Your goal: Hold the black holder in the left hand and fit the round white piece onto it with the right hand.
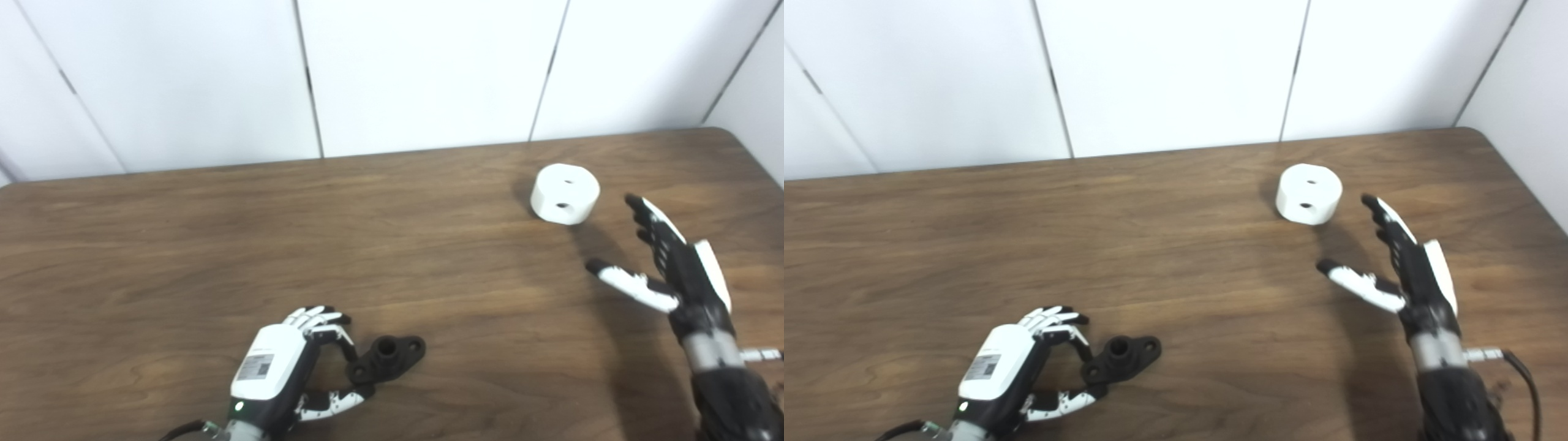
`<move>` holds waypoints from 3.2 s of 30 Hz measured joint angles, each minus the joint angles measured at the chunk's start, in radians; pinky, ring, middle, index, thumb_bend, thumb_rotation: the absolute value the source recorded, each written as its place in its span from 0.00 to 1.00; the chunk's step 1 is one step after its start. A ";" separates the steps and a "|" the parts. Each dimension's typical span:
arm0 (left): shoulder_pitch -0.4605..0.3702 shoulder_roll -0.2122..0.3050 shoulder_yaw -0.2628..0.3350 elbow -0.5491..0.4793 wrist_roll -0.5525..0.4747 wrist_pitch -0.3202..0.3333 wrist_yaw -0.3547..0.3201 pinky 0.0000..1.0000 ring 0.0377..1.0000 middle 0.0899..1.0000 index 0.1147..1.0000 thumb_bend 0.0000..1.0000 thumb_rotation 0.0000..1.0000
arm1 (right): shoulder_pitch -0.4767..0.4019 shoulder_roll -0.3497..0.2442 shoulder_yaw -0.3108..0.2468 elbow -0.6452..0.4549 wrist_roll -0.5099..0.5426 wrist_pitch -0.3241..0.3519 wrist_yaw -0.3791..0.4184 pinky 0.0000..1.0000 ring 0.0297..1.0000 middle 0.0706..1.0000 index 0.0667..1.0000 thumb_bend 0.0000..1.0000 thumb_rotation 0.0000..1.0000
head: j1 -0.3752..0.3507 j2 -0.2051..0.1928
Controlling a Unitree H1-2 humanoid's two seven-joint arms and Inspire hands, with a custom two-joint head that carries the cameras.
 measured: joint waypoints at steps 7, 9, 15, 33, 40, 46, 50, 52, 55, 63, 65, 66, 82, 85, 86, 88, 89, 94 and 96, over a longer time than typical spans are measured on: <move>0.001 0.009 0.016 0.008 -0.002 -0.030 0.006 0.85 0.85 0.76 0.42 0.52 0.04 | -0.093 -0.052 0.014 0.004 -0.136 0.067 -0.007 0.95 0.94 0.93 0.88 0.82 0.32 | -0.069 -0.018; 0.003 0.014 0.024 0.007 -0.004 -0.035 0.006 0.85 0.85 0.76 0.42 0.52 0.04 | -0.129 -0.074 0.022 0.027 -0.161 0.079 -0.008 0.95 0.94 0.93 0.88 0.83 0.33 | -0.074 -0.020; 0.004 0.018 0.029 0.007 -0.011 -0.041 0.004 0.85 0.86 0.76 0.42 0.52 0.04 | -0.213 -0.144 0.076 0.104 -0.233 0.137 0.022 0.96 0.96 0.94 0.87 0.85 0.36 | -0.089 -0.022; 0.007 0.020 0.047 0.017 -0.016 -0.074 0.003 0.85 0.85 0.76 0.42 0.52 0.04 | -0.425 -0.232 0.244 0.331 -0.345 0.220 0.120 0.87 0.97 0.94 0.79 0.90 0.30 | -0.107 -0.034; 0.008 0.019 0.049 0.017 -0.015 -0.076 0.004 0.85 0.86 0.77 0.42 0.52 0.04 | -0.458 -0.243 0.276 0.367 -0.355 0.220 0.120 0.86 0.97 0.94 0.78 0.90 0.31 | -0.107 -0.037; 0.009 0.017 0.050 0.017 -0.015 -0.076 0.004 0.85 0.86 0.76 0.42 0.52 0.04 | -0.462 -0.244 0.286 0.402 -0.354 0.220 0.121 0.87 0.98 0.94 0.76 0.89 0.31 | -0.107 -0.038; 0.009 0.016 0.051 0.017 -0.015 -0.076 0.004 0.85 0.86 0.76 0.42 0.52 0.04 | -0.465 -0.245 0.286 0.416 -0.354 0.220 0.120 0.87 0.98 0.94 0.75 0.88 0.32 | -0.107 -0.040; 0.009 0.016 0.051 0.017 -0.015 -0.076 0.004 0.85 0.85 0.76 0.42 0.52 0.04 | -0.466 -0.245 0.286 0.422 -0.353 0.220 0.120 0.87 0.98 0.94 0.74 0.88 0.33 | -0.107 -0.040; 0.009 0.016 0.051 0.017 -0.015 -0.076 0.004 0.85 0.85 0.76 0.42 0.52 0.04 | -0.466 -0.246 0.288 0.424 -0.353 0.220 0.120 0.87 0.98 0.93 0.73 0.87 0.33 | -0.108 -0.038; 0.010 0.014 0.052 0.017 -0.015 -0.076 0.004 0.85 0.86 0.77 0.42 0.52 0.04 | -0.466 -0.251 0.291 0.424 -0.353 0.219 0.121 0.87 0.97 0.92 0.71 0.85 0.33 | -0.106 -0.037; 0.009 0.014 0.052 0.017 -0.015 -0.076 0.004 0.85 0.86 0.77 0.42 0.52 0.04 | -0.466 -0.251 0.291 0.424 -0.353 0.219 0.121 0.88 0.97 0.92 0.70 0.85 0.33 | -0.104 -0.037; 0.009 0.014 0.052 0.017 -0.015 -0.076 0.004 0.85 0.86 0.77 0.42 0.52 0.04 | -0.466 -0.251 0.291 0.424 -0.353 0.219 0.121 0.88 0.97 0.91 0.70 0.85 0.33 | -0.104 -0.035; 0.012 0.004 0.060 0.013 -0.014 -0.075 -0.006 0.85 0.86 0.77 0.42 0.52 0.04 | -0.466 -0.251 0.290 0.430 -0.350 0.183 0.117 0.87 0.96 0.89 0.64 0.83 0.27 | -0.100 -0.037; 0.012 0.001 0.061 0.013 -0.014 -0.075 -0.007 0.85 0.86 0.77 0.42 0.52 0.04 | -0.466 -0.251 0.290 0.446 -0.350 0.170 0.114 0.88 0.95 0.88 0.63 0.83 0.26 | -0.098 -0.038; 0.013 0.001 0.062 0.013 -0.014 -0.075 -0.008 0.85 0.86 0.77 0.42 0.52 0.04 | -0.466 -0.251 0.289 0.452 -0.349 0.166 0.114 0.88 0.95 0.88 0.63 0.82 0.25 | -0.097 -0.037; 0.013 0.001 0.062 0.012 -0.014 -0.075 -0.008 0.85 0.86 0.77 0.42 0.52 0.04 | -0.465 -0.251 0.289 0.454 -0.349 0.164 0.114 0.87 0.95 0.88 0.62 0.82 0.24 | -0.097 -0.038; 0.014 0.001 0.062 0.012 -0.014 -0.075 -0.008 0.85 0.86 0.77 0.42 0.52 0.04 | -0.465 -0.251 0.288 0.454 -0.349 0.160 0.113 0.87 0.95 0.88 0.61 0.82 0.24 | -0.097 -0.038; 0.015 -0.002 0.064 0.011 -0.014 -0.075 -0.009 0.85 0.86 0.77 0.42 0.52 0.04 | -0.465 -0.251 0.287 0.454 -0.350 0.147 0.110 0.87 0.94 0.87 0.59 0.80 0.21 | -0.095 -0.037; 0.016 -0.003 0.065 0.010 -0.014 -0.075 -0.011 0.85 0.86 0.77 0.42 0.52 0.04 | -0.465 -0.251 0.285 0.455 -0.349 0.143 0.110 0.87 0.94 0.87 0.52 0.67 0.18 | -0.095 -0.035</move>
